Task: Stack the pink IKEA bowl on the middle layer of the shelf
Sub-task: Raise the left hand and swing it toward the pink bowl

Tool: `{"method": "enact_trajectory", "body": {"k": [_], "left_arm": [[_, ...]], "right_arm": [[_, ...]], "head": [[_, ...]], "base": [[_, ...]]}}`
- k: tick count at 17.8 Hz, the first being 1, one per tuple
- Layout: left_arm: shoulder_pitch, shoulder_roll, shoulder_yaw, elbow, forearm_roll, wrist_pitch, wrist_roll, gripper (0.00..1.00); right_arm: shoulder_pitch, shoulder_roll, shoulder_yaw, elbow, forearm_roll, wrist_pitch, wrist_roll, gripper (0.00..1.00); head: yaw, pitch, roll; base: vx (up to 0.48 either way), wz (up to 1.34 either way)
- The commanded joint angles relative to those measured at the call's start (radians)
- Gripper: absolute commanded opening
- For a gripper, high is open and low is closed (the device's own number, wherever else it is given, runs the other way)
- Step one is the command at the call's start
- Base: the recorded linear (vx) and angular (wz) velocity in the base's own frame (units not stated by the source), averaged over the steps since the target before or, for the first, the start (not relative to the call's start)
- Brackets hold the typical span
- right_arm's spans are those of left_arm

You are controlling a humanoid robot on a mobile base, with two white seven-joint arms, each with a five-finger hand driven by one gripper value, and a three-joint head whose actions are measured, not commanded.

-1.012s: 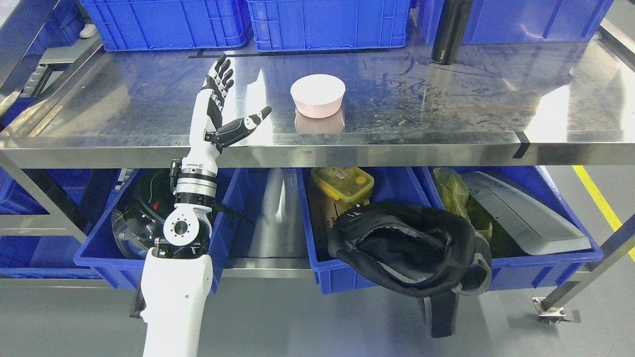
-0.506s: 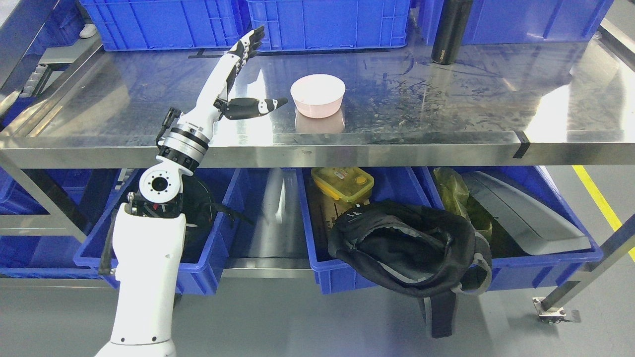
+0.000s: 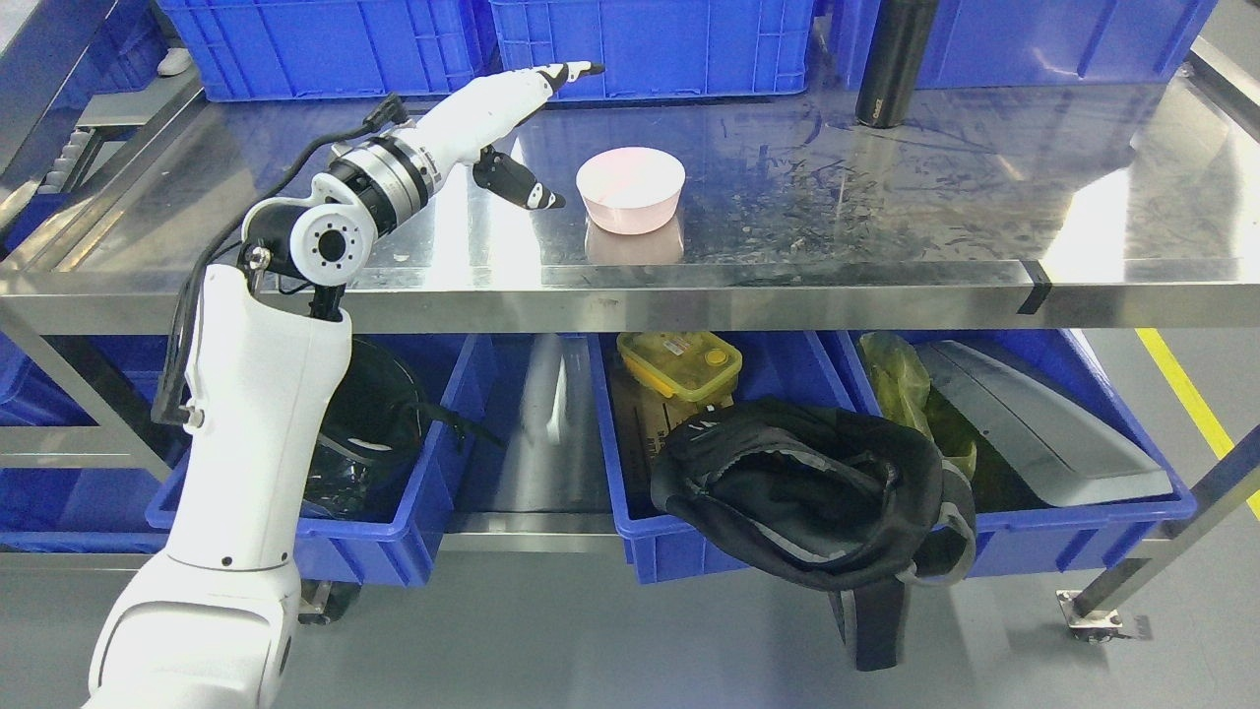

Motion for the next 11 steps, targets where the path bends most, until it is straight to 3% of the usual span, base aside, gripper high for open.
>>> {"method": "enact_trajectory", "body": {"k": [1,6,11], "left_arm": [[-0.109,0.019,-0.219,0.175,-0.258,-0.002,-0.029,0.99],[-0.132,-0.090,-0.219,0.261,-0.302,-0.008,-0.039,1.00],[-0.130,-0.115,-0.217,0.282,-0.323,-0.002,-0.041,0.98]], "right_arm": [[0.023,-0.017,-0.001,-0.017,0.000,0.001,0.000,1.00],[0.023,-0.017,-0.001,-0.017,0.000,0.001,0.000,1.00],[0.023,-0.017,0.000,-0.017,0.000,0.001,0.000,1.00]], "head": [[0.0000,0.000,0.000],[0.0000,0.000,0.000],[0.0000,0.000,0.000]], "base": [[0.000,0.00],[0.000,0.00],[0.000,0.00]]}}
